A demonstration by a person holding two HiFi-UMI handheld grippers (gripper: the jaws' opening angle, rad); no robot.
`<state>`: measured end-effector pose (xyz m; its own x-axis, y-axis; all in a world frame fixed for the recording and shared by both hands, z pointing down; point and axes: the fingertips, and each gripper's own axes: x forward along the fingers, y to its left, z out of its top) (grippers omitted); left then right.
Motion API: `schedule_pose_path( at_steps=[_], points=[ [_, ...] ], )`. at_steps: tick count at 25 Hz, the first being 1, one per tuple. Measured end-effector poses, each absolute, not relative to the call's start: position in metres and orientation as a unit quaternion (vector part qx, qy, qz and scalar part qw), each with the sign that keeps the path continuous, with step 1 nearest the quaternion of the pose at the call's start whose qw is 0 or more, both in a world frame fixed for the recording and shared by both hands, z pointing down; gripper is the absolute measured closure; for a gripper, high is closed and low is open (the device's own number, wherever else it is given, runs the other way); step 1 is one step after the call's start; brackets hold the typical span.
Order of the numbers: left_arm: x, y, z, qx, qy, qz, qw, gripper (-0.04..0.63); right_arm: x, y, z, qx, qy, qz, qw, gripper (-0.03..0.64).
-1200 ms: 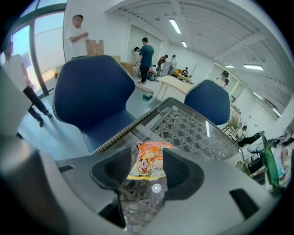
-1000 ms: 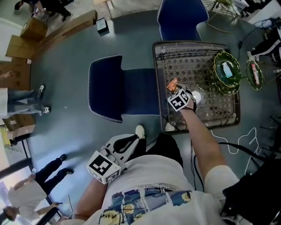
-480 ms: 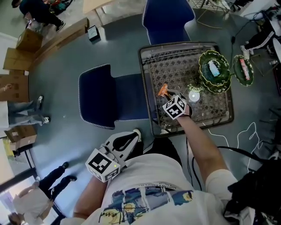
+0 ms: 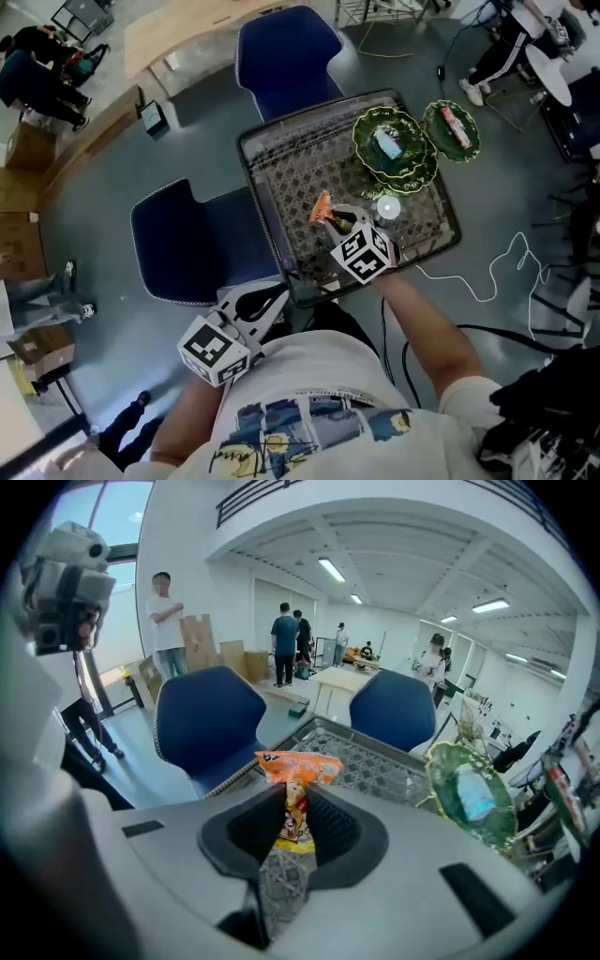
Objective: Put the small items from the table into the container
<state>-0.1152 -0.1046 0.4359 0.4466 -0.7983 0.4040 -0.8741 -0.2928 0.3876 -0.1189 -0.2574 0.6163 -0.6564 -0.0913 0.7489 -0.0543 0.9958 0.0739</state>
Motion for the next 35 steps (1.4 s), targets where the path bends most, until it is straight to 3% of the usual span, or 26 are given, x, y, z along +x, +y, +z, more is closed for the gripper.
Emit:
schedule_pose_path(
  at_steps=[17, 35],
  points=[
    [-0.053, -0.159, 0.415, 0.838, -0.480, 0.069, 0.248, 0.587, 0.020, -0.460, 0.471, 0.223, -0.900, -0.059, 0.370, 0.548],
    [-0.060, -0.166, 0.419, 0.806, -0.529, 0.075, 0.253, 0.587, 0.043, -0.578, 0.517, 0.254, -0.862, -0.047, 0.437, 0.546]
  ],
)
